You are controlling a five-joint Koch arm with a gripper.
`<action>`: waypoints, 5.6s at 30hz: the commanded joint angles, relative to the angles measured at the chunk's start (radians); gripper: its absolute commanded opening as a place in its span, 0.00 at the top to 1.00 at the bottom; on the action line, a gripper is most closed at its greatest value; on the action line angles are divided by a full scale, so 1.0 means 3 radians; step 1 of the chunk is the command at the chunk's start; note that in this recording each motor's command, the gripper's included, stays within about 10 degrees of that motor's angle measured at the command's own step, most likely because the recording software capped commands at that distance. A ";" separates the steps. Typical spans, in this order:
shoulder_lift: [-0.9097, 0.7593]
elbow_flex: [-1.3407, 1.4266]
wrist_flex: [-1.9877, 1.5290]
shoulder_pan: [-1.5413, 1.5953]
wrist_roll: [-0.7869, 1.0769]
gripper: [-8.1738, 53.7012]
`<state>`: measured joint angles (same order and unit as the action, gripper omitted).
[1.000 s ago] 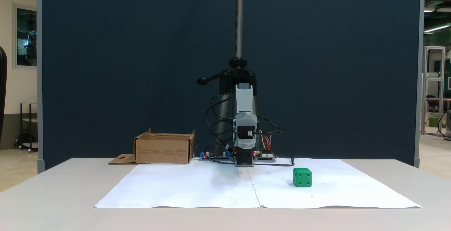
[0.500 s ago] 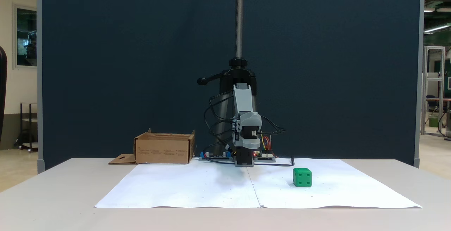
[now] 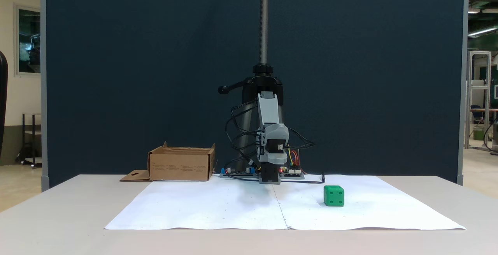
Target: Grasp a green dice and put it in the bin.
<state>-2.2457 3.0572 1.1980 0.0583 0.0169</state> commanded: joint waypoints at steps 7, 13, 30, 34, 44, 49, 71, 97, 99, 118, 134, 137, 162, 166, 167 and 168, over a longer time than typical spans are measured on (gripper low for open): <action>-0.0389 0.0245 0.0337 0.0072 0.0010 0.14; -0.0389 0.0245 0.0307 0.0061 0.0020 0.14; -0.0389 0.0245 -0.0199 0.0087 0.0036 0.16; -0.0389 0.0235 -0.0199 0.0164 0.0041 0.20; -0.0394 -0.0245 -0.1074 0.0271 0.0046 0.21; -0.0399 -0.1099 -0.2203 0.0271 0.0020 0.21; 0.1606 -0.4607 -0.6380 0.0476 -0.1544 0.21; 0.2592 -0.5926 -0.8283 0.1340 -0.2214 0.25; 0.2705 -0.6044 -0.8278 0.1350 -0.2229 0.25; 0.3232 -0.6386 -0.8110 0.1825 -0.2439 0.25; 0.3467 -0.6381 -0.7895 0.1882 -0.2454 0.25; 0.3492 -0.6381 -0.7895 0.1892 -0.2454 0.25; 0.3953 -0.6289 -0.7757 0.1953 -0.2454 0.22; 0.3999 -0.6269 -0.7716 0.1948 -0.2454 0.22; 0.4004 -0.6248 -0.7690 0.1948 -0.2454 0.22; 0.4004 -0.6228 -0.7655 0.1948 -0.2454 0.22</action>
<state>-1.0201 1.1919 -1.1259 0.6274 -0.6473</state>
